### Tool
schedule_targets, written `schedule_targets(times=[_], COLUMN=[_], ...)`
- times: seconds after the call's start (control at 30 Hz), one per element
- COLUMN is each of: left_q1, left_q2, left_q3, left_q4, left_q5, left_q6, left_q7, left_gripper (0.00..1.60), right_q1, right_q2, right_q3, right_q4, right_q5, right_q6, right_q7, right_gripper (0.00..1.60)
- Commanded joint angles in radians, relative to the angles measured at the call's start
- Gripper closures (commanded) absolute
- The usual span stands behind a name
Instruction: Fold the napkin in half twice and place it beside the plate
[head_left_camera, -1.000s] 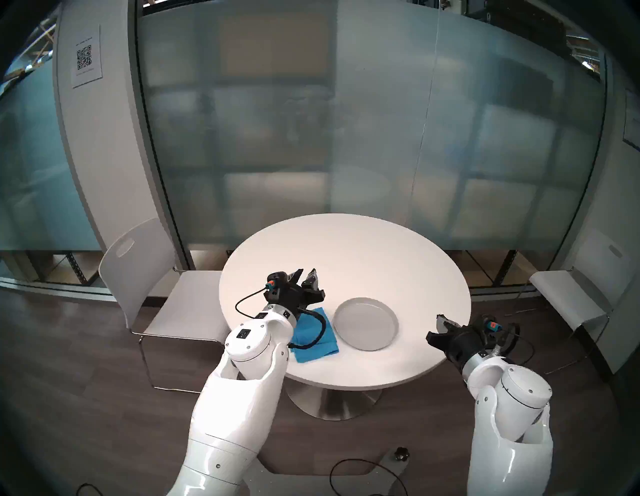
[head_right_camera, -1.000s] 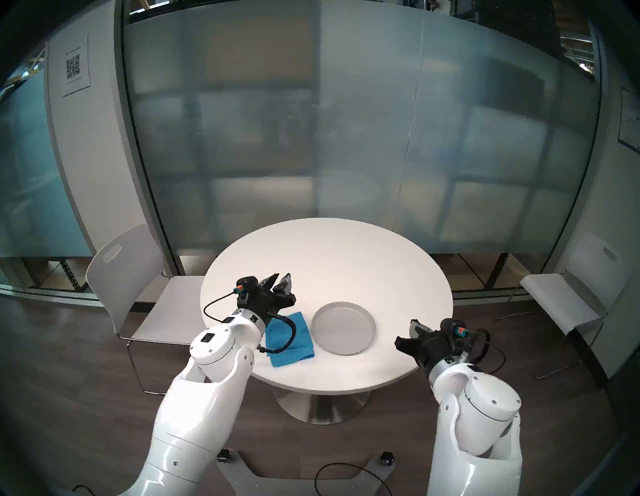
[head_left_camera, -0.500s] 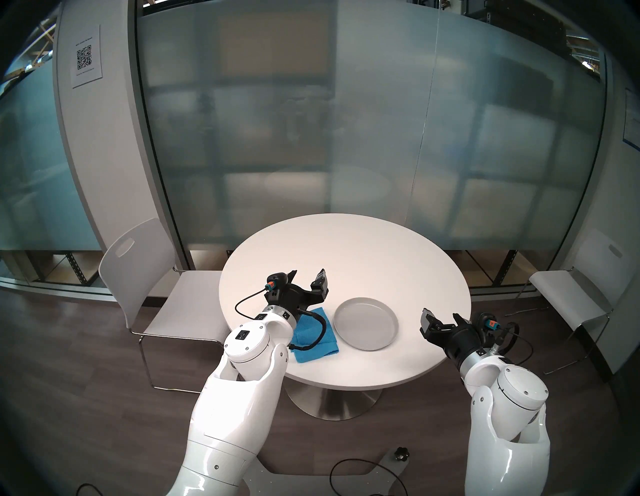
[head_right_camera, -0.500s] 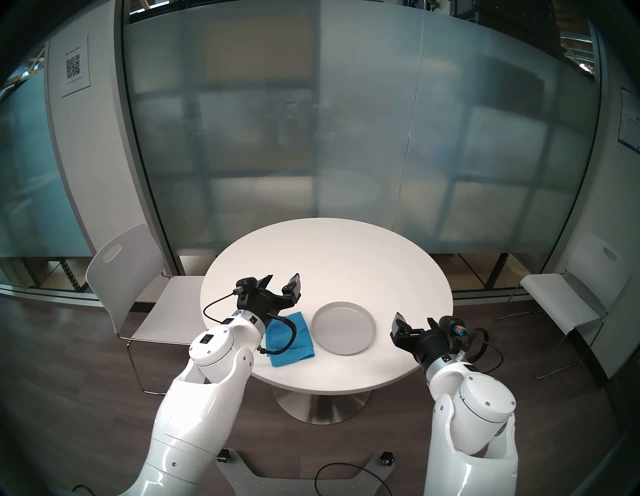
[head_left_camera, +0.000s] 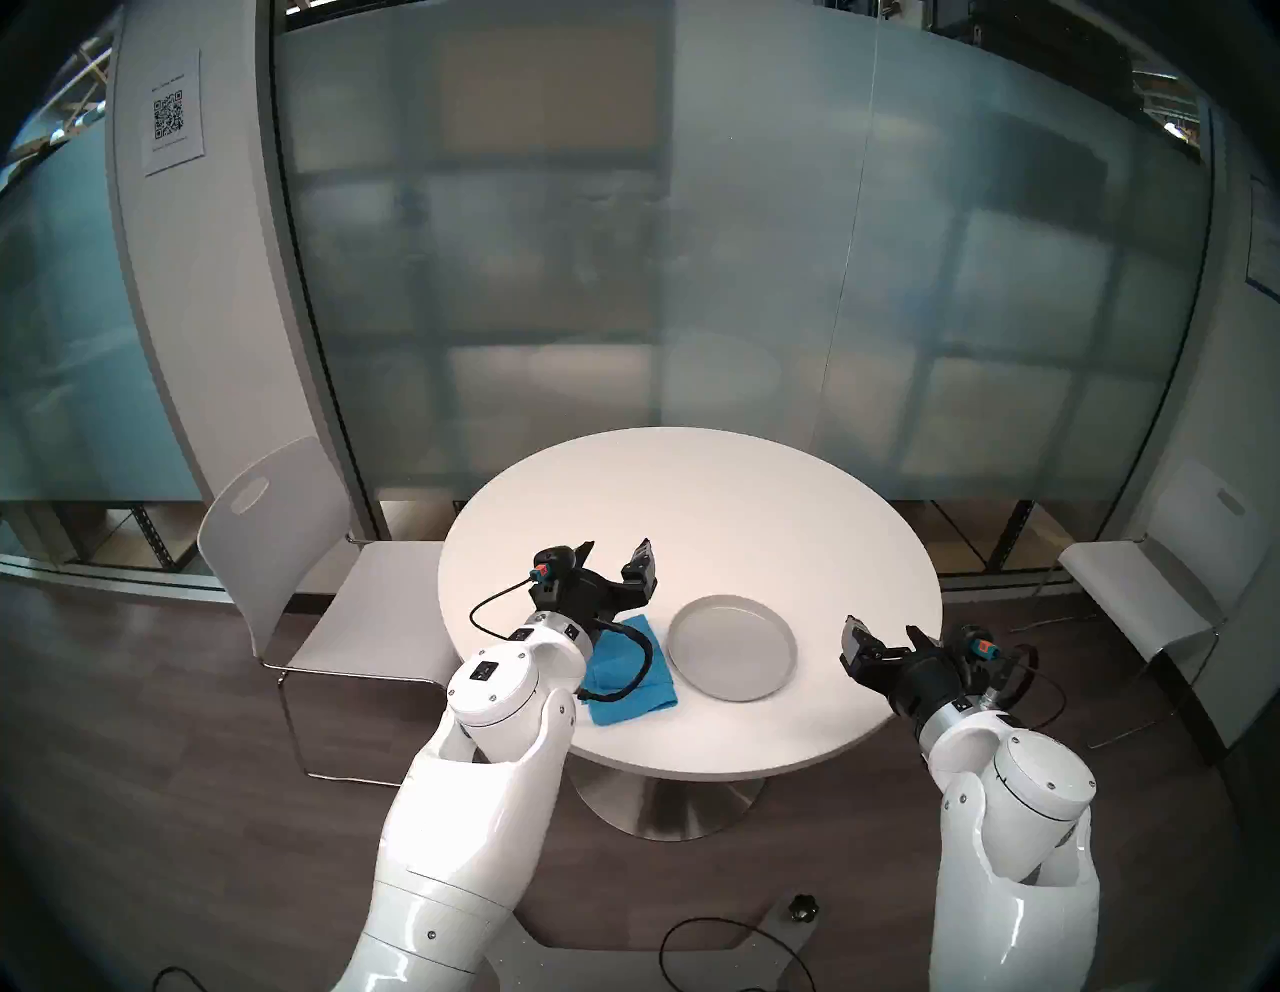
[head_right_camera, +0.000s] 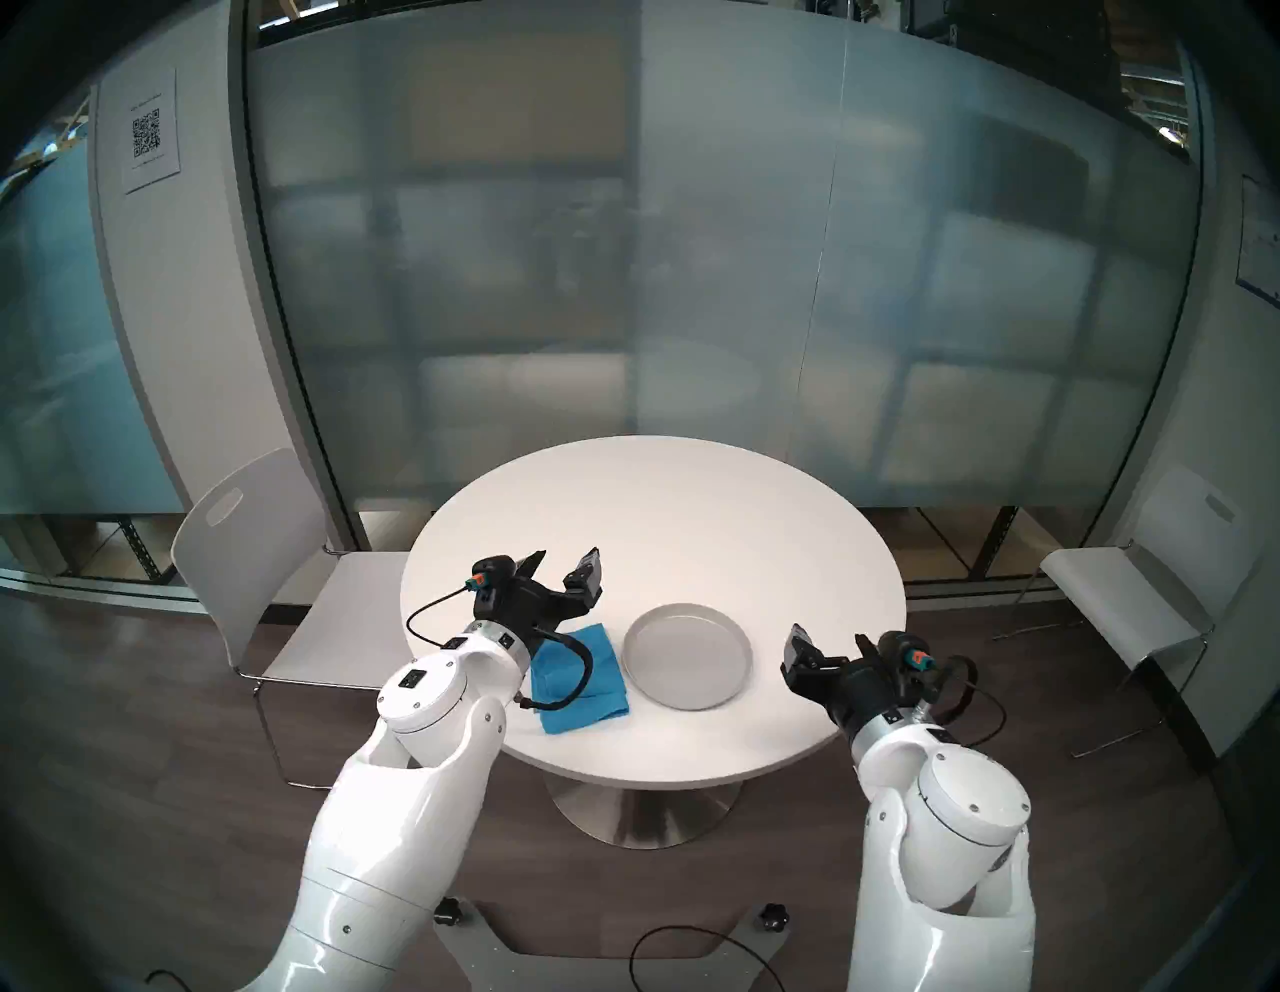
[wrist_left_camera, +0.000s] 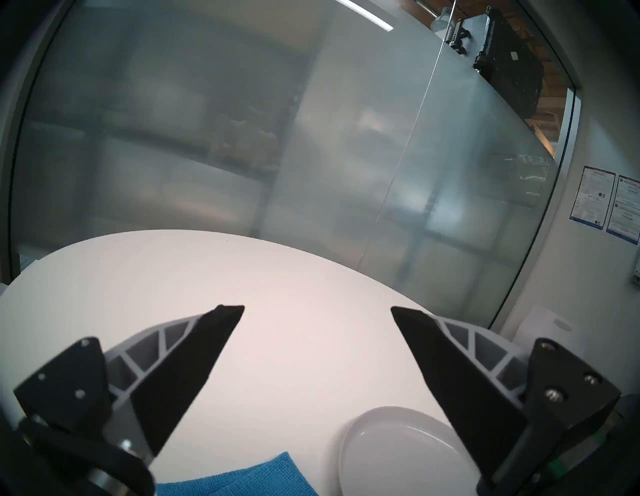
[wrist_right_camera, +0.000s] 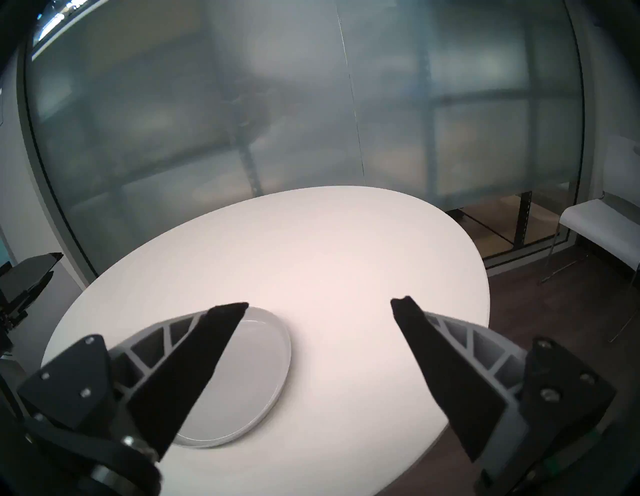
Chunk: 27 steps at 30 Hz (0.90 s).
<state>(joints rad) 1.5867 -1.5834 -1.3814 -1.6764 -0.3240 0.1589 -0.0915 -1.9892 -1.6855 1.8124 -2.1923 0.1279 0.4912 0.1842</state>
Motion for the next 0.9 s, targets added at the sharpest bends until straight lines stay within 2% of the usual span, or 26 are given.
schedule_targets(times=[0.0, 0.87], left_q1=[-0.006, -0.006], left_q2=[-0.002, 0.0], left_q3=[0.001, 0.003], left_q4=[-0.025, -0.025], left_q5=[0.003, 0.002], left_q6=[-0.004, -0.005], left_q7=[0.003, 0.004], left_gripper=[0.0, 0.0], right_q1=[0.006, 0.006], right_q2=[-0.003, 0.0], right_q3=[-0.003, -0.004], right_q4=[-0.018, -0.018], right_q5=[0.004, 0.007], right_q6=[-0.012, -0.012], right_q7=[0.003, 0.0], right_gripper=[0.03, 0.03])
